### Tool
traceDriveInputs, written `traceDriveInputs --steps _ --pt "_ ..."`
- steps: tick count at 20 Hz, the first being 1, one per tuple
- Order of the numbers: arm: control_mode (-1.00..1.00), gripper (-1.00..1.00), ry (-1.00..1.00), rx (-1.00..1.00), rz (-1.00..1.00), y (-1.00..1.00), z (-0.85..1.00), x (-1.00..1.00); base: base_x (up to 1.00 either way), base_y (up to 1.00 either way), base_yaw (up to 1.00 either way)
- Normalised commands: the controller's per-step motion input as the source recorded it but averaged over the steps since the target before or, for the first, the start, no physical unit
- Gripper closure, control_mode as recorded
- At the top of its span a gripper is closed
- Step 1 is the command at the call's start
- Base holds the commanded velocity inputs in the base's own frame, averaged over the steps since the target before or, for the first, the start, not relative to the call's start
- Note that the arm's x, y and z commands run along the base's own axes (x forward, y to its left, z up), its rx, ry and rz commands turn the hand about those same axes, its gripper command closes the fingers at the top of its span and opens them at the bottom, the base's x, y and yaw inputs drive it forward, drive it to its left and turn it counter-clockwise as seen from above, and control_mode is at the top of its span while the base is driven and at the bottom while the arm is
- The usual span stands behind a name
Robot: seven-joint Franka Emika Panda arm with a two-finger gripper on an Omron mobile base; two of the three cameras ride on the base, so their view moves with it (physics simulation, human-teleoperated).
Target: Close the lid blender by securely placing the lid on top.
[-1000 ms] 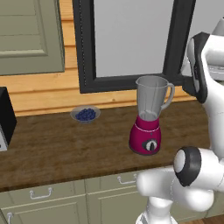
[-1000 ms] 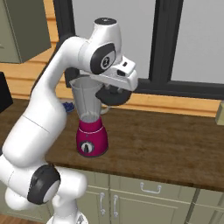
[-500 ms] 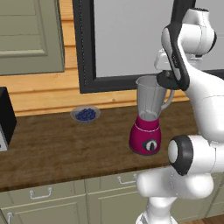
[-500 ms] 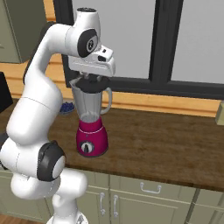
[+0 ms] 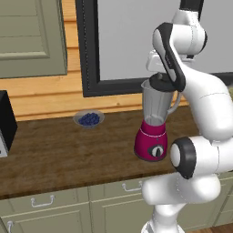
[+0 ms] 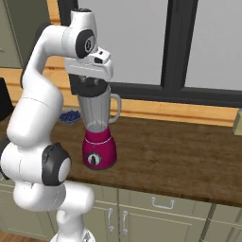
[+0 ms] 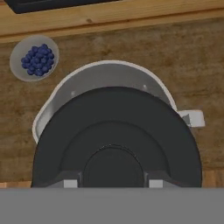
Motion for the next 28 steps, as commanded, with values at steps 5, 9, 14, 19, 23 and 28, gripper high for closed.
traceDriveInputs --steps 5,9,14,19,23,28 --pt "-1.00 1.00 0.07 0.01 -0.02 0.24 -0.11 0.39 0.00 0.00 0.00" --pt "-1.00 1.00 0.00 0.00 -0.03 0.03 -0.01 0.31 0.00 0.00 0.00" --pt "-1.00 1.00 0.00 0.00 -0.04 -0.05 0.00 0.10 0.00 0.00 0.00" --pt "-1.00 1.00 0.00 0.00 -0.06 -0.10 -0.02 0.07 0.00 0.00 0.00" --pt "-1.00 1.00 0.00 0.00 -0.05 -0.06 -0.10 0.00 0.00 0.00 0.00" --pt "-1.00 1.00 -0.03 -0.01 -0.02 -0.01 -0.16 0.00 0.00 0.00 0.00"
